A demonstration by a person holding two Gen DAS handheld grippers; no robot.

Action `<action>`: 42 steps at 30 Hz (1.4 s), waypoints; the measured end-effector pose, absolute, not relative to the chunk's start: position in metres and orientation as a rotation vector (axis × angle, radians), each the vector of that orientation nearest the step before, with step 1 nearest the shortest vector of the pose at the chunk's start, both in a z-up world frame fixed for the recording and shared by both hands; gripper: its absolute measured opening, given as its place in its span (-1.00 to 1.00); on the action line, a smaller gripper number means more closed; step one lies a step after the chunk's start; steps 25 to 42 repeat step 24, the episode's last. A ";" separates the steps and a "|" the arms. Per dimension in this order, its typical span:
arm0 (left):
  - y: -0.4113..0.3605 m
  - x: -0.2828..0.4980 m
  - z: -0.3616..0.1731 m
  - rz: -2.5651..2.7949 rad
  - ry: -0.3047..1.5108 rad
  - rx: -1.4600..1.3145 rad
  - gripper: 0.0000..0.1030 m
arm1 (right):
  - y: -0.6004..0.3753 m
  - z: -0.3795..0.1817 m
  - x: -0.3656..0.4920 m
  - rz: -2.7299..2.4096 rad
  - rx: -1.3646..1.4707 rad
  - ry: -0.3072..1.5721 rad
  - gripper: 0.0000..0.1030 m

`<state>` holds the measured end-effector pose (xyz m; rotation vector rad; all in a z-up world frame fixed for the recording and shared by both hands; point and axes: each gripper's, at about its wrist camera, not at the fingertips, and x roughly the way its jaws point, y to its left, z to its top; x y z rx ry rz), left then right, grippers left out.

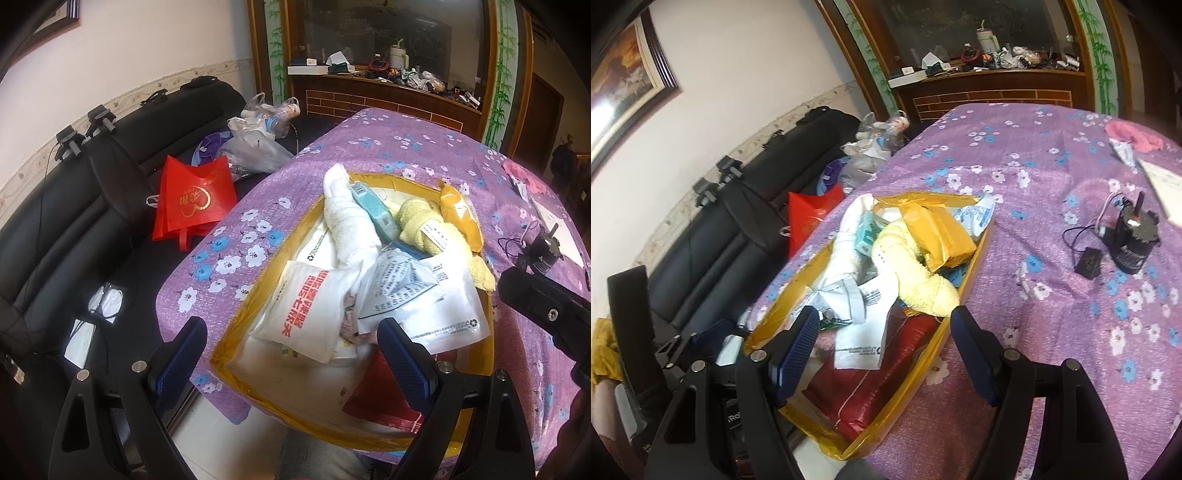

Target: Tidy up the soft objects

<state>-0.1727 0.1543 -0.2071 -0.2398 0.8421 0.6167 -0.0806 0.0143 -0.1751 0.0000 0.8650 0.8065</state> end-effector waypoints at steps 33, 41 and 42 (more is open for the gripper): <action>0.164 -0.171 -0.211 0.634 0.823 -0.232 0.85 | 0.027 -0.174 -0.083 0.776 -0.052 0.849 0.42; 0.164 -0.171 -0.211 0.634 0.823 -0.232 0.85 | 0.027 -0.174 -0.083 0.776 -0.052 0.849 0.42; 0.164 -0.171 -0.211 0.634 0.823 -0.232 0.85 | 0.027 -0.174 -0.083 0.776 -0.052 0.849 0.42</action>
